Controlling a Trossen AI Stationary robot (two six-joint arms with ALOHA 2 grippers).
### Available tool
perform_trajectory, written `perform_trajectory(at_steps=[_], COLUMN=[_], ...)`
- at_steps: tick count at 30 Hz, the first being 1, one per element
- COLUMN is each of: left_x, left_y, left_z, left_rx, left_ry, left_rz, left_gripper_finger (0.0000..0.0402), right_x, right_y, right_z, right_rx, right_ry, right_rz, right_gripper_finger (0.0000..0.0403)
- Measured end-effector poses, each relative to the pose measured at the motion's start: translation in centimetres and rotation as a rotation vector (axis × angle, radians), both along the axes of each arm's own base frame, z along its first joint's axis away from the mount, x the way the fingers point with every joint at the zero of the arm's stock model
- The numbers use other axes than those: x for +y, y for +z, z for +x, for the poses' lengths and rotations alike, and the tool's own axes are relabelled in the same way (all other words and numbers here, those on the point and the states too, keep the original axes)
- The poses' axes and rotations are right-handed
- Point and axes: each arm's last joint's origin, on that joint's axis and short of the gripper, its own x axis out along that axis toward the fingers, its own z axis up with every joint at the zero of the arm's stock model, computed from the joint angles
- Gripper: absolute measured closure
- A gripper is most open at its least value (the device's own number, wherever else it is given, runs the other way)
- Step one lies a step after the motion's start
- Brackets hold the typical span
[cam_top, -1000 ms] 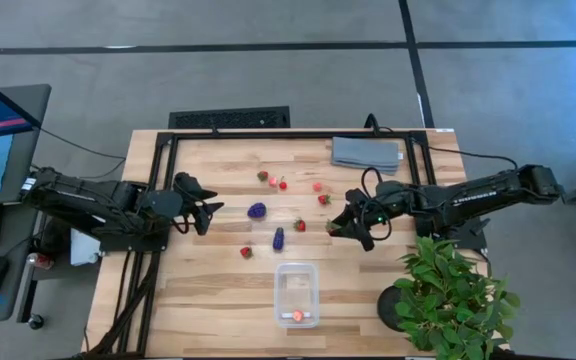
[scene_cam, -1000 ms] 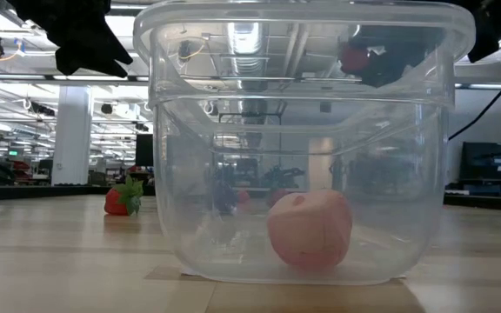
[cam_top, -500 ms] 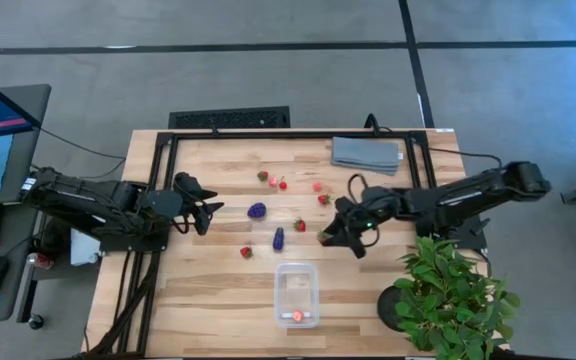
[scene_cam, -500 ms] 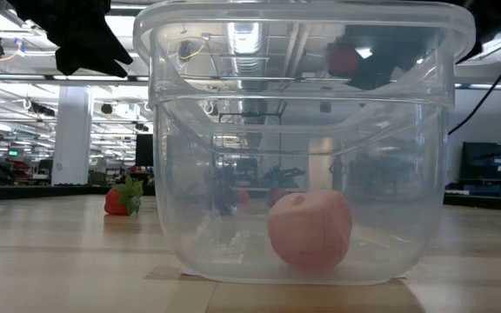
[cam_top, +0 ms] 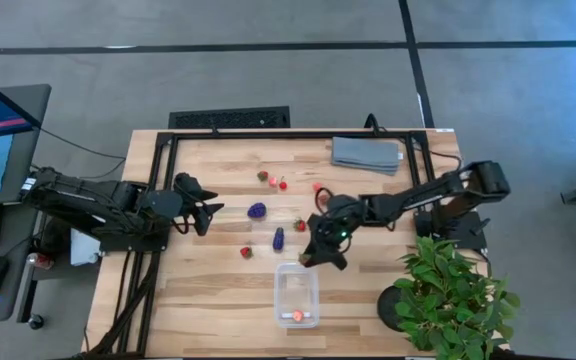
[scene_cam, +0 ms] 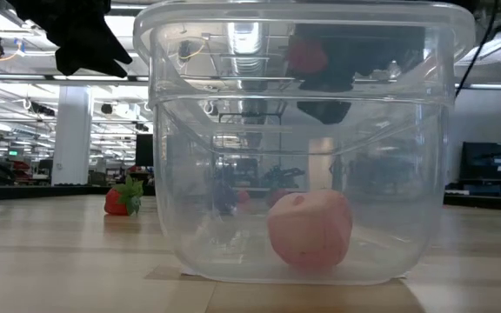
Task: Pick and placing Produce into tupperware
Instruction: Put the red strawberry into the transparent bin
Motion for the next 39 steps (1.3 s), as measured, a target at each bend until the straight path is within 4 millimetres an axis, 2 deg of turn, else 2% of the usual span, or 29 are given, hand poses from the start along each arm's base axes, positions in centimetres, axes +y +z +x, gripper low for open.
perform_trajectory(at_steps=[7,16,25,39], left_x=[-0.3,-0.4,-0.4,-0.4], left_y=[0.0,0.0,0.0,0.0], left_z=[0.0,-0.1,-0.1,-0.1], left_rx=[0.000,-0.001,0.000,0.000], left_ry=[-0.013,-0.013,-0.014,-0.014], left_rz=[0.011,0.027,0.030,0.030], left_gripper_finger=[0.0225,0.0225,0.0225,0.0225], right_x=[1.4,1.9,1.9,1.8], right_y=[-1.1,-2.5,-2.6,-2.6], right_z=[2.3,3.3,3.4,3.4], right_rx=[0.026,0.067,0.061,0.063], right_ry=[0.084,0.112,0.121,0.130], right_rz=[0.018,0.025,0.017,0.023], right_gripper_finger=[0.0227,0.0227,0.0217,0.0159])
